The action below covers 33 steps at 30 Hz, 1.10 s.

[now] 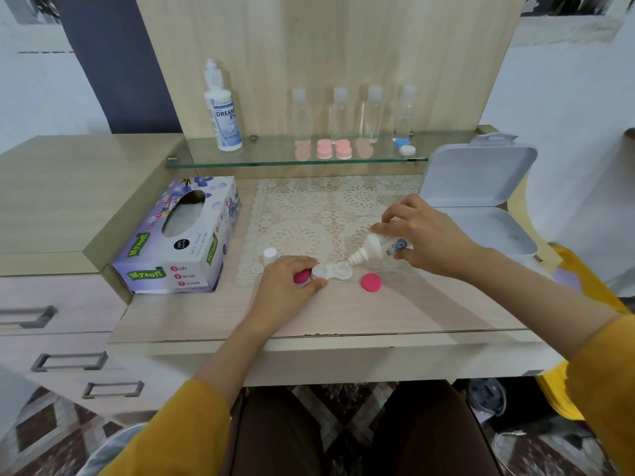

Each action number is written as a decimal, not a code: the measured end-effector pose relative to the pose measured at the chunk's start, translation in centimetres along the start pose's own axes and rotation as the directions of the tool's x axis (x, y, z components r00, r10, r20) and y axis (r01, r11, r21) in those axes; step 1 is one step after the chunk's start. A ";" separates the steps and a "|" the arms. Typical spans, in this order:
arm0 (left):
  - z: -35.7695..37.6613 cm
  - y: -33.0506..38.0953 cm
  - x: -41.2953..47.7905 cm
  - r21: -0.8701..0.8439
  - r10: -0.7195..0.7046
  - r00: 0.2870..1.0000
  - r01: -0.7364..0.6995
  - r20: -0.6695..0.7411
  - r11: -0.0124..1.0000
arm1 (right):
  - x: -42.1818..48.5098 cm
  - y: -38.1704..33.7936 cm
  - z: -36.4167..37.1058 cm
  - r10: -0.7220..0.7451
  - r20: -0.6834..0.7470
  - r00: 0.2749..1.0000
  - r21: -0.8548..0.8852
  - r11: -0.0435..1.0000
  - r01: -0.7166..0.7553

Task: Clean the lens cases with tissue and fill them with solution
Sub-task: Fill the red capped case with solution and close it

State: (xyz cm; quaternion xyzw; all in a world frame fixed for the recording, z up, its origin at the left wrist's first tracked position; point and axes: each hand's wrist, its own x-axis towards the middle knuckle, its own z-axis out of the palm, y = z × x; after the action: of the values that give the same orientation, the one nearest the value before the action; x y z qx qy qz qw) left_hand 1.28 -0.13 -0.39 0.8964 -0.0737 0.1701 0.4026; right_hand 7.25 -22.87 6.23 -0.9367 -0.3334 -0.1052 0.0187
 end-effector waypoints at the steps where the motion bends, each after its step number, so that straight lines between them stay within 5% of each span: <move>1: 0.0 -0.1 0.0 0.003 -0.007 1.000 0.007 0.000 1.000 | 0.0 -0.1 -0.1 0.002 0.008 1.000 -0.005 1.000 -0.002; 17: 0.2 -0.2 0.2 0.013 -0.027 1.000 0.027 0.004 1.000 | 0.7 -0.6 -0.5 -0.094 -0.021 0.995 -0.058 0.994 0.093; 33: 0.1 0.0 0.1 0.012 -0.012 1.000 0.012 -0.005 1.000 | 1.0 -1.6 -1.4 -0.023 0.022 0.999 -0.107 0.994 0.025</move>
State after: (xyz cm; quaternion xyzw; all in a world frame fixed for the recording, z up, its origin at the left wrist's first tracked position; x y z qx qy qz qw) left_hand 1.44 -0.19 -0.41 0.8988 -0.0663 0.1701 0.3985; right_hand 6.74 -21.18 7.74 -0.9333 -0.3389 -0.1132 -0.0362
